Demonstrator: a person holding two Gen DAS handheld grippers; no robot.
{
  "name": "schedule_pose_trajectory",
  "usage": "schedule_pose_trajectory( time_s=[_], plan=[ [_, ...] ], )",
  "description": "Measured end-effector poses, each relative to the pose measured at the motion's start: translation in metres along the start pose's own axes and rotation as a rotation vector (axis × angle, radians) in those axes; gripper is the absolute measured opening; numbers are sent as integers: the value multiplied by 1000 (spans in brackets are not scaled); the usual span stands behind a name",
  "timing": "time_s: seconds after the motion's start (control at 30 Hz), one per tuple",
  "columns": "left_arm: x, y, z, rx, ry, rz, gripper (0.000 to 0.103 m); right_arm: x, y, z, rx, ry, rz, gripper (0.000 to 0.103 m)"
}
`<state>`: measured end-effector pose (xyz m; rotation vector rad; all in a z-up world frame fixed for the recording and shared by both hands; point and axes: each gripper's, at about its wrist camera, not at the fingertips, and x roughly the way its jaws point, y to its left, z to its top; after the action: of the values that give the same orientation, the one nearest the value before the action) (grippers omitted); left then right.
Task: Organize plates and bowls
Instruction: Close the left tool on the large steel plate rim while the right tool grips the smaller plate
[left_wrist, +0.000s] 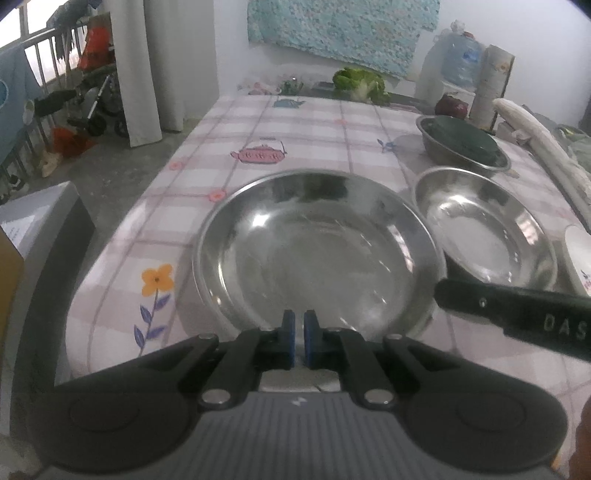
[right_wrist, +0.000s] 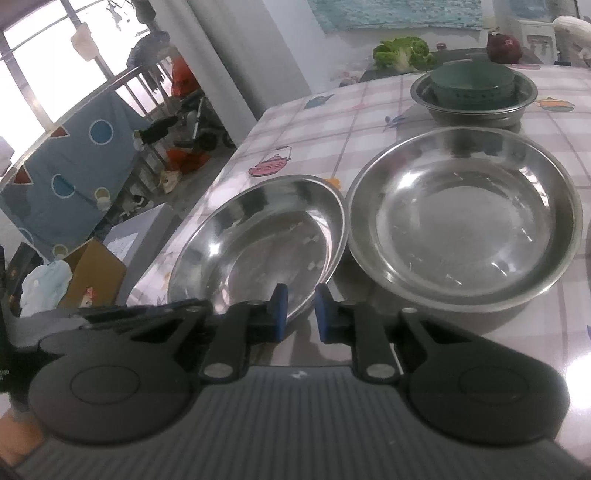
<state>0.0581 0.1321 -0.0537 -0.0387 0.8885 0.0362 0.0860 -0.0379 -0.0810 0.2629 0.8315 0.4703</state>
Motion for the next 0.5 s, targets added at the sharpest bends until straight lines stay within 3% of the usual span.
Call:
schedule_pose_trajectory(
  time_s=[0.2,0.37,0.5],
  plan=[
    [-12,-3,-6,-5,-20,-12,7,-7,-7,-6,15,11,14,15],
    [-20,0,-4,-26,-48,2,23,-11,-14,-7,58,15,28,18],
    [-23,9,0,-53,-79,26,43,-15,-18,-4,84,-6,35,32]
  ],
)
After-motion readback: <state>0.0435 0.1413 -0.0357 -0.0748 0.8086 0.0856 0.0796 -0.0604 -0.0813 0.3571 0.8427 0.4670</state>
